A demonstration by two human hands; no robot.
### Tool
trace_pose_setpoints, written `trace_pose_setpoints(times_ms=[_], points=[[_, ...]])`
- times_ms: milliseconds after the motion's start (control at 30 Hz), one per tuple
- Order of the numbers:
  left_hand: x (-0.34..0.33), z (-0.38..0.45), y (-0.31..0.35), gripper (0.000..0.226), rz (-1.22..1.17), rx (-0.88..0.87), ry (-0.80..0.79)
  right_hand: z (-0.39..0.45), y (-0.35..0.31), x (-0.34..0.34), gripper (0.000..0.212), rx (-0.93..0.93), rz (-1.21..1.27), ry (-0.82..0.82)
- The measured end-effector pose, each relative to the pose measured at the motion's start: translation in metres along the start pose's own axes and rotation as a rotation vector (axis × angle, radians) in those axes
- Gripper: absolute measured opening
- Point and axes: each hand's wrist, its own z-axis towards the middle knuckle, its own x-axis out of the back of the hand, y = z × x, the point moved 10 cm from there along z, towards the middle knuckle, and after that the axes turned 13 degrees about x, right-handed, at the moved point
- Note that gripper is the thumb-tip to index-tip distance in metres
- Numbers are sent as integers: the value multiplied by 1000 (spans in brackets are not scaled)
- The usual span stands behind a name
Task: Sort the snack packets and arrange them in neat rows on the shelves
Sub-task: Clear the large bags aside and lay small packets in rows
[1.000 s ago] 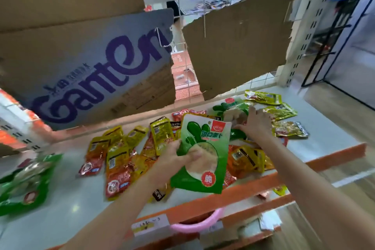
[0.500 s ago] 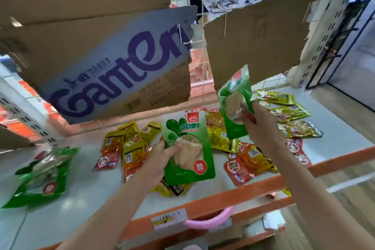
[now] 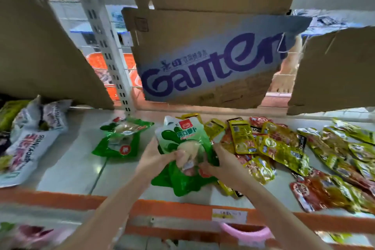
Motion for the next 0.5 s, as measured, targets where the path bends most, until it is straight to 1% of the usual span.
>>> trace_pose_setpoints(times_ms=[100, 167, 233, 300, 333, 400, 467, 500], points=[[57, 0, -7, 66, 39, -11, 76, 18, -30, -36, 46, 53, -39, -127], [89, -1, -10, 65, 75, -18, 116, 28, -46, -61, 49, 101, -63, -211], [121, 2, -15, 60, 105, -26, 173, 35, -57, -81, 47, 142, -108, -248], [151, 7, -20, 61, 173, -34, 237, 42, -64, -95, 45, 213, -196, -248], [162, 9, -21, 64, 254, -31, 272, 44, -70, -100, 45, 260, -253, -247], [177, 13, -24, 75, 491, -14, 357, 44, -78, -107, 43, 333, -408, -243], [186, 4, -21, 88, 672, -10, 517, 45, -85, -112, 47, 413, -539, -218], [187, -2, -13, 94, 735, -74, 596, 45, -85, -114, 49, 422, -578, -212]])
